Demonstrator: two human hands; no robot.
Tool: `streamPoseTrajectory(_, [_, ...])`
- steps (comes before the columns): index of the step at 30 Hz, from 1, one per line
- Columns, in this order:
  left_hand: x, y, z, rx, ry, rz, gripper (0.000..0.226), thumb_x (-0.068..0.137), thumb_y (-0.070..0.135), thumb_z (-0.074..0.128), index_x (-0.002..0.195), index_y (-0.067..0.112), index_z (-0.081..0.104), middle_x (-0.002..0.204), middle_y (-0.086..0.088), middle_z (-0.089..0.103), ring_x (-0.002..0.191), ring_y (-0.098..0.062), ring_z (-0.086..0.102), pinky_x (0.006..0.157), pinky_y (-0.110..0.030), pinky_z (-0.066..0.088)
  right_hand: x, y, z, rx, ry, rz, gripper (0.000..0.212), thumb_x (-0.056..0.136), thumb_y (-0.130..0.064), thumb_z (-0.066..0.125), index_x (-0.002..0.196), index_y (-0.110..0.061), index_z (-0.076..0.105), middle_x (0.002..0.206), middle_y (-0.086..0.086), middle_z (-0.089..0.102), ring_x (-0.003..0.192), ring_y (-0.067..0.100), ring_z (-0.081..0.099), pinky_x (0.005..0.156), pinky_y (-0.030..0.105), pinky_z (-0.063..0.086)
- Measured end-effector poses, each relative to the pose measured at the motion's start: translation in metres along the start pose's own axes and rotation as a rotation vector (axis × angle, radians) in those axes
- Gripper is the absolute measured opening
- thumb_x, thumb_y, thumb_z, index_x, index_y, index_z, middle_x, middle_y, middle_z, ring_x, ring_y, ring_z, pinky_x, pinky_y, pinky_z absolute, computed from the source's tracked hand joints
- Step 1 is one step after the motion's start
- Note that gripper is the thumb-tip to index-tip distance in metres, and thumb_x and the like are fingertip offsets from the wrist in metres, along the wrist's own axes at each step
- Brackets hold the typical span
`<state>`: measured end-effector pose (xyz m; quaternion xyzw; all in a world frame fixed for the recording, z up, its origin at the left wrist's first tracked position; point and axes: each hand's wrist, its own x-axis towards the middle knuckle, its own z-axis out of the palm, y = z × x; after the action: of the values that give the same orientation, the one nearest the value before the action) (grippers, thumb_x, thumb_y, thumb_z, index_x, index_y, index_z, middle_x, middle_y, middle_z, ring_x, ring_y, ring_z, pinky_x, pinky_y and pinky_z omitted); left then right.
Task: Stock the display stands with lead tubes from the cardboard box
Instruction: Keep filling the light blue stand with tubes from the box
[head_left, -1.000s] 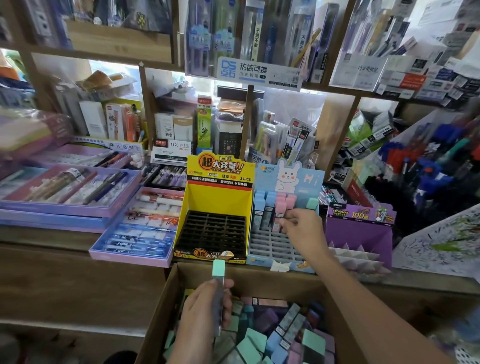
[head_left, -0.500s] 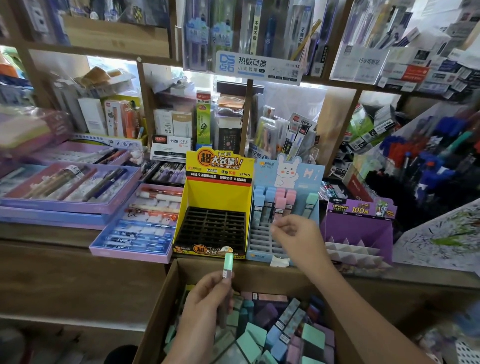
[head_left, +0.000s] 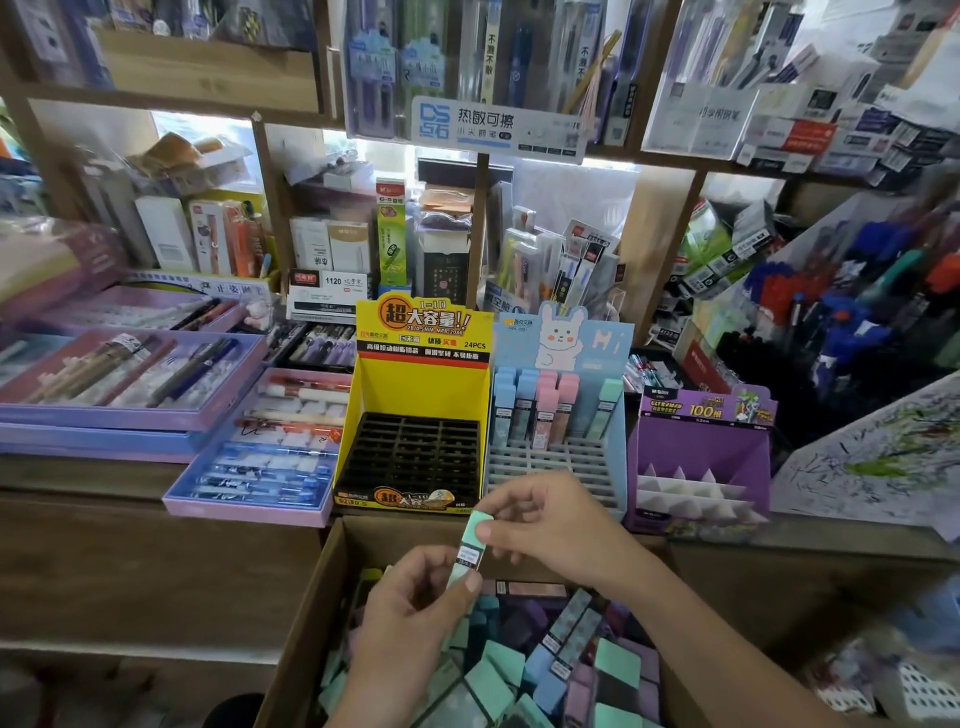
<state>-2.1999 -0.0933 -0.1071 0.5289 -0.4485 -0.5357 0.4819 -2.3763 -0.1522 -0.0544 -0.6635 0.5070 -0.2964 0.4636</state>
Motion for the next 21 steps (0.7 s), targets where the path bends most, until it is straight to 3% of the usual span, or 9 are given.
streamPoseTrajectory(5, [0.002, -0.005, -0.003, 0.043, 0.065, -0.028, 0.006, 0.086, -0.002, 0.073, 0.087, 0.003, 0.073, 0.062, 0.004, 0.063, 0.060, -0.005, 0.056, 0.060, -0.017, 0.049, -0.003, -0.010, -0.033, -0.063, 0.156, -0.088, 0.011, 0.087, -0.012, 0.081, 0.093, -0.022, 0.078, 0.082, 0.007, 0.076, 0.072, 0.020, 0.072, 0.067, 0.029, 0.063])
streamPoseTrajectory(8, [0.007, -0.014, -0.007, 0.202, 0.086, -0.060, 0.009, 0.089, 0.004, 0.073, 0.090, 0.013, 0.074, 0.084, -0.001, 0.073, 0.084, -0.016, 0.066, 0.085, -0.034, 0.054, 0.001, -0.016, -0.066, -0.197, 0.299, -0.151, 0.013, 0.087, -0.011, 0.081, 0.093, -0.022, 0.077, 0.084, 0.012, 0.071, 0.069, 0.016, 0.063, 0.068, 0.036, 0.060])
streamPoseTrajectory(10, [0.006, -0.015, -0.009, 0.337, 0.048, -0.090, 0.010, 0.089, 0.012, 0.073, 0.090, 0.022, 0.071, 0.098, 0.009, 0.076, 0.103, -0.010, 0.066, 0.101, -0.039, 0.049, 0.006, -0.018, -0.087, -0.317, 0.364, -0.168, 0.011, 0.088, -0.010, 0.079, 0.095, -0.018, 0.076, 0.086, 0.015, 0.070, 0.068, 0.010, 0.057, 0.068, 0.031, 0.057])
streamPoseTrajectory(14, [0.003, -0.010, -0.008, 0.532, -0.005, -0.127, 0.012, 0.089, 0.023, 0.072, 0.084, 0.032, 0.066, 0.114, 0.019, 0.071, 0.123, -0.005, 0.057, 0.112, -0.037, 0.041, 0.018, -0.022, -0.116, -0.471, 0.413, -0.182, 0.013, 0.090, -0.008, 0.076, 0.088, -0.020, 0.073, 0.076, 0.001, 0.063, 0.058, 0.002, 0.047, 0.060, 0.017, 0.046])
streamPoseTrajectory(18, [0.001, -0.004, -0.008, 0.655, -0.007, -0.180, 0.011, 0.089, 0.034, 0.070, 0.084, 0.039, 0.062, 0.115, 0.012, 0.066, 0.120, -0.014, 0.056, 0.109, -0.039, 0.043, 0.032, -0.022, -0.133, -0.621, 0.465, -0.180, 0.014, 0.087, -0.014, 0.078, 0.085, -0.025, 0.071, 0.073, -0.002, 0.066, 0.061, -0.001, 0.054, 0.059, 0.006, 0.041])
streamPoseTrajectory(21, [-0.001, -0.001, -0.009, 0.658, -0.010, -0.177, 0.011, 0.089, 0.032, 0.070, 0.085, 0.038, 0.063, 0.115, 0.010, 0.065, 0.121, -0.012, 0.055, 0.108, -0.037, 0.043, 0.042, -0.022, -0.140, -0.678, 0.506, -0.176, 0.013, 0.086, -0.014, 0.079, 0.087, -0.026, 0.072, 0.075, -0.004, 0.065, 0.064, 0.003, 0.055, 0.059, 0.006, 0.040])
